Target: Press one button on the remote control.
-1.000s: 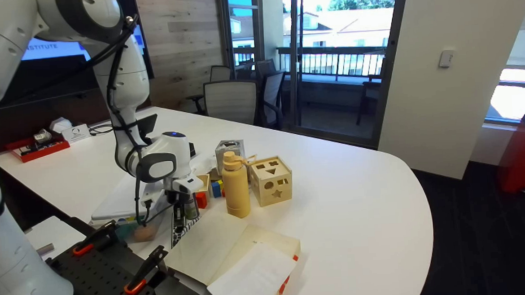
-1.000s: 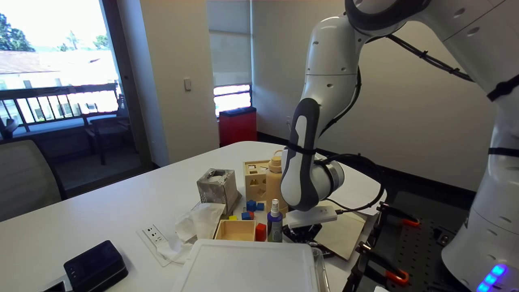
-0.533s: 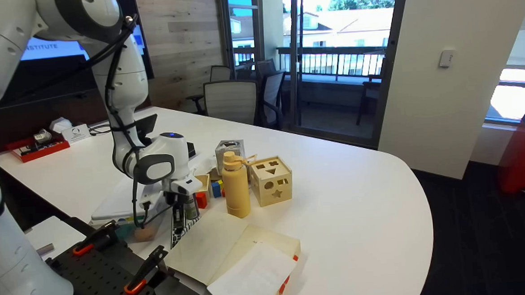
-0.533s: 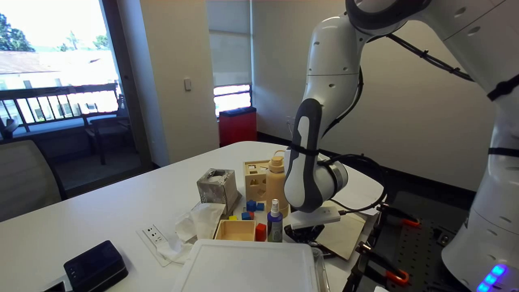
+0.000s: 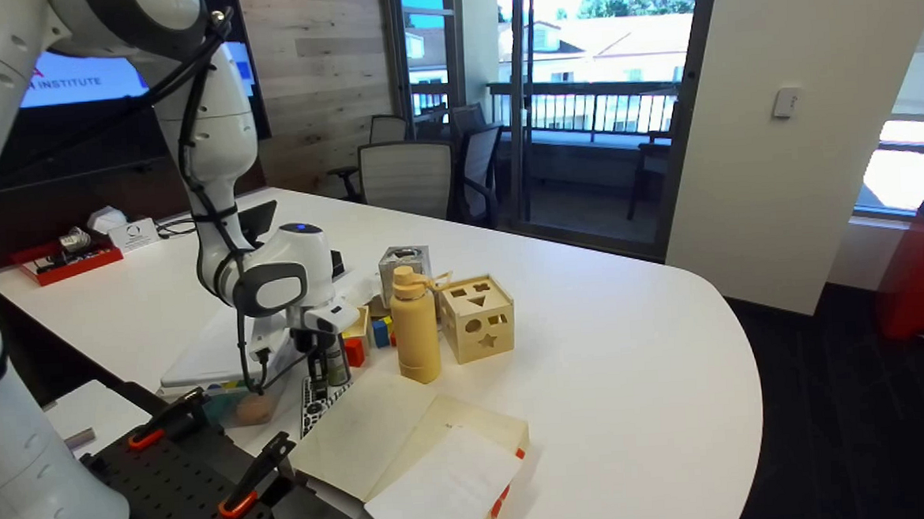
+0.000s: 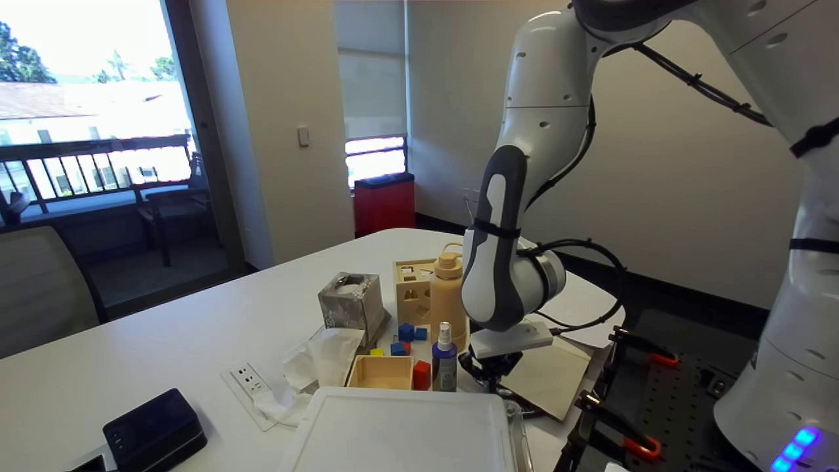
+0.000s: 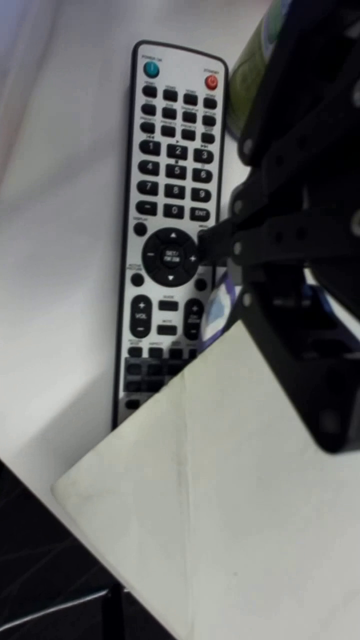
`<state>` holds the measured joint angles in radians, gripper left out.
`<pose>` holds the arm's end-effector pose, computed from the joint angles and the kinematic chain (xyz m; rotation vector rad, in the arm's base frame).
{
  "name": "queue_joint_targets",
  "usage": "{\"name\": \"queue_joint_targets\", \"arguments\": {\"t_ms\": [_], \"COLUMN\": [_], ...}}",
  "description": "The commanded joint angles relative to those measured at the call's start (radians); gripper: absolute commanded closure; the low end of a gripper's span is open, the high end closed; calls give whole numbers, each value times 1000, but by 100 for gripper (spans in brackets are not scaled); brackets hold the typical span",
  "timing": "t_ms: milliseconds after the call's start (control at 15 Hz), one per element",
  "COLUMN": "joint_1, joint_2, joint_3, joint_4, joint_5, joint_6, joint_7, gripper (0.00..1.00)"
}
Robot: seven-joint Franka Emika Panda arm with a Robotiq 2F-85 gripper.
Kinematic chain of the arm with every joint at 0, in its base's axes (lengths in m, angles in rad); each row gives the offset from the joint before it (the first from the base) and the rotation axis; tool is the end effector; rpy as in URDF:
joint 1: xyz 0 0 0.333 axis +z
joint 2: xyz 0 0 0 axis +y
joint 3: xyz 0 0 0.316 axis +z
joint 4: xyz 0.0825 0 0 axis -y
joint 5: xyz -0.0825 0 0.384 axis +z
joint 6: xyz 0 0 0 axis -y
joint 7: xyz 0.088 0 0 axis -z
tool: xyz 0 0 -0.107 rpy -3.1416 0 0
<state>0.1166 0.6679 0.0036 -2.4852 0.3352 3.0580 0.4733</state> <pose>0.4117 0.0240 0.0302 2.9406 -1.0553 -0.1472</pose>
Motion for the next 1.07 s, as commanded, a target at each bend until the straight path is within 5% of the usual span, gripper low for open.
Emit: {"name": "queue_joint_targets", "arguments": {"t_ms": [0, 267, 533, 733, 867, 1000], "joint_1": [12, 68, 221, 317, 298, 216], "joint_2": [-124, -275, -437, -546, -619, -701], "joint_3": [-9, -53, -218, -356, -364, -276], "joint_4": [-71, -126, -192, -201, -174, -142], "joint_5": [-7, -36, -133, -324, -486, -582], "joint_6": [2, -62, -106, -170, -257, -372], "joint_7": [-41, -43, 36, 162, 269, 347], "gripper": [100, 100, 100, 100, 100, 100]}}
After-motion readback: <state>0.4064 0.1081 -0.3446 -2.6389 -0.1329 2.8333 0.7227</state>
